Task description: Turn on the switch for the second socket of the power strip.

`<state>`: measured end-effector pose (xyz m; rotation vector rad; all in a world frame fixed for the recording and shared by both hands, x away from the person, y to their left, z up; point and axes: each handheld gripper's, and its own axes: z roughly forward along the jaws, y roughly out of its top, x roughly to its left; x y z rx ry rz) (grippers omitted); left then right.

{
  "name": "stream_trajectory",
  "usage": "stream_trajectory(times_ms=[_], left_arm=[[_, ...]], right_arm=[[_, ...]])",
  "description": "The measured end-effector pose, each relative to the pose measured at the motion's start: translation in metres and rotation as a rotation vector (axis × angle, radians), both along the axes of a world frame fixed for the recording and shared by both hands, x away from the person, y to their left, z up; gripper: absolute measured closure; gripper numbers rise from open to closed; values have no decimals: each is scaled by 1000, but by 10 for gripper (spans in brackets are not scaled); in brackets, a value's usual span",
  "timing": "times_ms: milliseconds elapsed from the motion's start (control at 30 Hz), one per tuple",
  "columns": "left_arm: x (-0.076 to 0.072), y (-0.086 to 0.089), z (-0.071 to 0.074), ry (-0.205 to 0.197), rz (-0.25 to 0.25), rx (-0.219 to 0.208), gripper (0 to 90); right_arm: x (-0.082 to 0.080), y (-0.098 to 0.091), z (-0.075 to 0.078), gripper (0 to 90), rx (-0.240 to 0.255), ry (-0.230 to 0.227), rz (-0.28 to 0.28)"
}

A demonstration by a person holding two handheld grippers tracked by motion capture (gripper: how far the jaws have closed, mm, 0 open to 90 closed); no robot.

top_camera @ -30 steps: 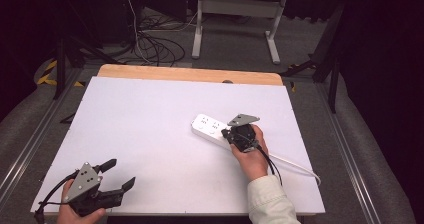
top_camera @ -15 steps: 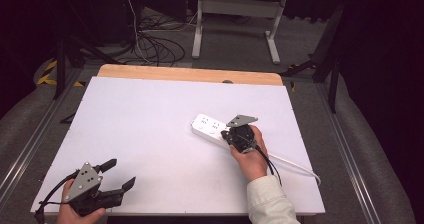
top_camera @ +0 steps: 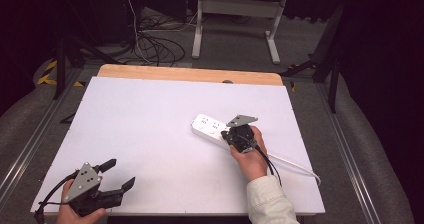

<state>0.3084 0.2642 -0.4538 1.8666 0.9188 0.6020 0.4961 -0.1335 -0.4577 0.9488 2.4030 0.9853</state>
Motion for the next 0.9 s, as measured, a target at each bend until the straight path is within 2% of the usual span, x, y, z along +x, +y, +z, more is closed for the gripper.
stream_trajectory(times_ms=[233,733,900], left_arm=[[0,0,0,-1,0,1,203],[0,-1,0,-2,0,-1,203],[0,-1,0,4,1,4,203]], right_arm=[[-2,6,0,900,-47,-22,-11],[-1,4,-2,900,-22,-8,-18],[-1,4,-2,900,-27,-11,-14]])
